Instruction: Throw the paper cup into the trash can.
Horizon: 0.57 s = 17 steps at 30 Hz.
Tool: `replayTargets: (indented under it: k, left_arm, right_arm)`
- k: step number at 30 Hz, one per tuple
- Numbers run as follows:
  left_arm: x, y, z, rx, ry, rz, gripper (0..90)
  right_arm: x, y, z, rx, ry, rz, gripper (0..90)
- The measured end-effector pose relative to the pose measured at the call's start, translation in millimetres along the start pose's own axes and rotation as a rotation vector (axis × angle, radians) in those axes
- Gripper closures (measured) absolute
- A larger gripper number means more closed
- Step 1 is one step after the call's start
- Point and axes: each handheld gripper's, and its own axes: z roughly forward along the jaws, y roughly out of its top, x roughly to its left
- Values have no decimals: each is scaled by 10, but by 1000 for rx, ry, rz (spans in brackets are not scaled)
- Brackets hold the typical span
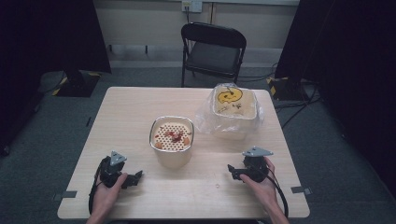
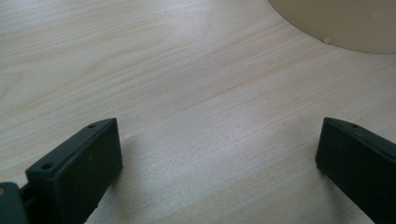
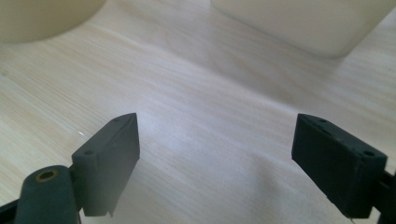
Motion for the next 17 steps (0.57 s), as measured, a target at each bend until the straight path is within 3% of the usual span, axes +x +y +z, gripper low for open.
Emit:
replayTargets:
  k: [1, 3, 7, 11, 17]
  left_arm:
    - [0, 0, 0, 0, 0, 0, 0]
    - [0, 0, 0, 0, 0, 0, 0]
    - [1, 0, -1, 1, -1, 2, 0]
    - [2, 0, -1, 1, -2, 2, 0]
    - [0, -1, 0, 0, 0, 0, 0]
  right_arm:
    - [-1, -20, 13, 8, 0, 3, 153]
    - [-2, -56, 45, 26, -46, -39, 164]
    - [-46, -114, 102, 58, -65, -33, 156]
    - [-85, -171, 141, 33, -45, 42, 118]
    - [-80, -201, 145, 8, -58, 41, 112]
